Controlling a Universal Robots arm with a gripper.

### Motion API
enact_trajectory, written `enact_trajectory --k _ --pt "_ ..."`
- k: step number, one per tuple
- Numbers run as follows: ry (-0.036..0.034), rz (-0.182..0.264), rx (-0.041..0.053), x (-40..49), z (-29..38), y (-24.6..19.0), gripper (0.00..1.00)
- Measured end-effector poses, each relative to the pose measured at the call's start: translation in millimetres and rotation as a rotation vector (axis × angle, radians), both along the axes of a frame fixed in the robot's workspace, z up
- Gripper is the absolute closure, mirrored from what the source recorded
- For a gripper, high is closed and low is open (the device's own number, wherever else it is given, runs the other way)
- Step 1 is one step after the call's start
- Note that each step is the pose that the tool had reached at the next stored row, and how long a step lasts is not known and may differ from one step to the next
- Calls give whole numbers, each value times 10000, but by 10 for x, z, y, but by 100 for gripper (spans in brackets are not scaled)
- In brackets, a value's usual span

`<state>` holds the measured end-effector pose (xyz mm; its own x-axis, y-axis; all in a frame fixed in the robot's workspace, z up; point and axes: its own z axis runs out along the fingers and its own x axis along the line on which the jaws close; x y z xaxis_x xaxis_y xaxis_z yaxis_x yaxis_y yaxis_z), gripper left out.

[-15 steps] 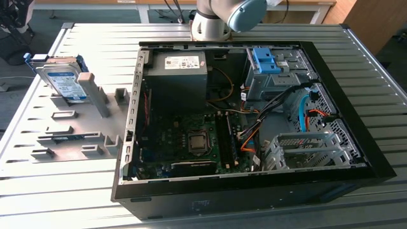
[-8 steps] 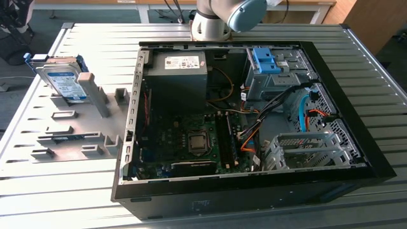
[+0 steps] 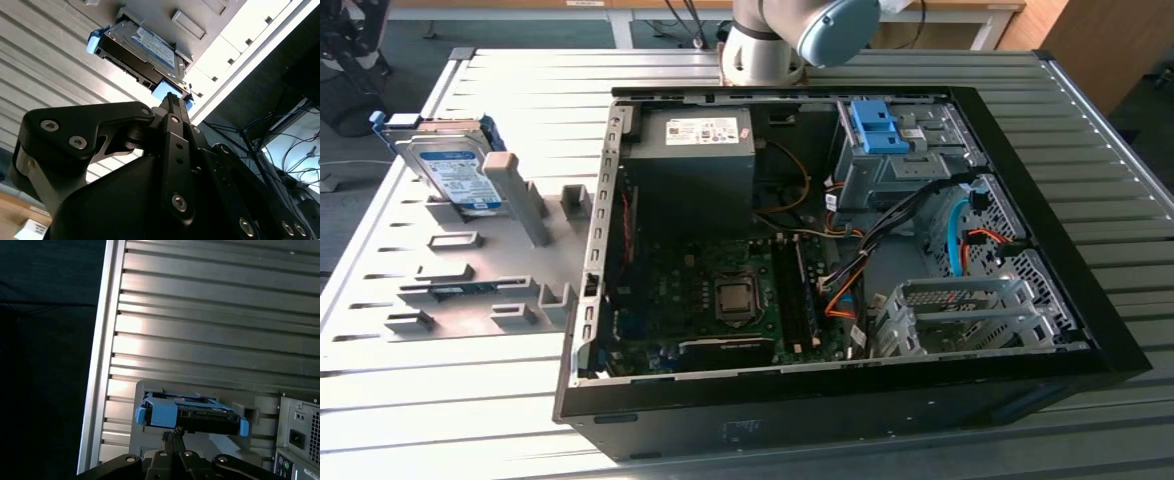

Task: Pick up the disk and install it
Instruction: 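Pick up the disk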

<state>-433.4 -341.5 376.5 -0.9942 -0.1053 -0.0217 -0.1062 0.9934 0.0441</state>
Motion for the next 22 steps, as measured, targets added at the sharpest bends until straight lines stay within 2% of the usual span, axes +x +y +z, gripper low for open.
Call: enact_trajectory --k 7,22 --pt "0 919 0 0 0 0 89" --pt "0 2384 0 0 -1 0 89"
